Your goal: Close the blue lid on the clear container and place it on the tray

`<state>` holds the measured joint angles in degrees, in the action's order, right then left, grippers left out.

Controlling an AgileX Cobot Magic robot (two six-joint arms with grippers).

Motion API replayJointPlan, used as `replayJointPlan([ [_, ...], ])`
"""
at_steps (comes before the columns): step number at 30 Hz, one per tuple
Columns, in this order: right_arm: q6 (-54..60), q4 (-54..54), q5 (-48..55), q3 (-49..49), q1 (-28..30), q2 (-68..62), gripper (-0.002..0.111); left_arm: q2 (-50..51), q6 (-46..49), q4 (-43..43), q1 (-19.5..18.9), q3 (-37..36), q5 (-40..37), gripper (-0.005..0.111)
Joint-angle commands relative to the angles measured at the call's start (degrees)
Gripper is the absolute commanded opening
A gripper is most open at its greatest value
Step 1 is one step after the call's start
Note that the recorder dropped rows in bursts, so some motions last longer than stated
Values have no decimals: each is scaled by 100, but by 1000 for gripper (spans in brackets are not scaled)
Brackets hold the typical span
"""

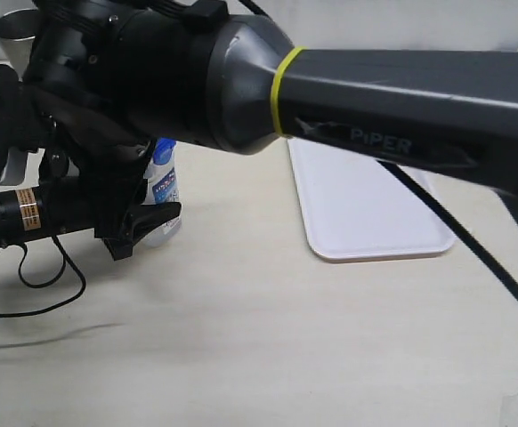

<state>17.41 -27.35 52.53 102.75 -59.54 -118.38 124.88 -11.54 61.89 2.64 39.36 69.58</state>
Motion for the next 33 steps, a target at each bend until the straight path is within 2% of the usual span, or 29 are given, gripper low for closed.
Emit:
replayJointPlan([
  [1,482,499,142,-25,51,274,59,-25,-74,90,8,-28,38,0],
  [5,687,672,156,-25,224,520,58,-25,-74,139,8,-28,38,0],
  [8,938,719,430,-34,561,734,58,-25,-74,139,8,-28,38,0],
  [11,1816,873,474,-348,839,876,45,-25,-74,139,8,-28,38,0],
  [14,2551,1048,-7,-862,801,981,42,-25,-74,139,8,-28,38,0],
  [18,2630,777,-1164,-1479,771,1020,42,-25,-74,139,8,-28,38,0],
  [22,2630,328,-1813,-1902,771,1020,41,-25,-74,139,8,-28,38,0],
  [28,2519,241,-2035,-2218,771,1020,24,-25,-74,139,8,-28,38,0],
  [33,2019,254,-2035,-2218,771,1212,26,-25,-74,121,8,-28,38,0],
])
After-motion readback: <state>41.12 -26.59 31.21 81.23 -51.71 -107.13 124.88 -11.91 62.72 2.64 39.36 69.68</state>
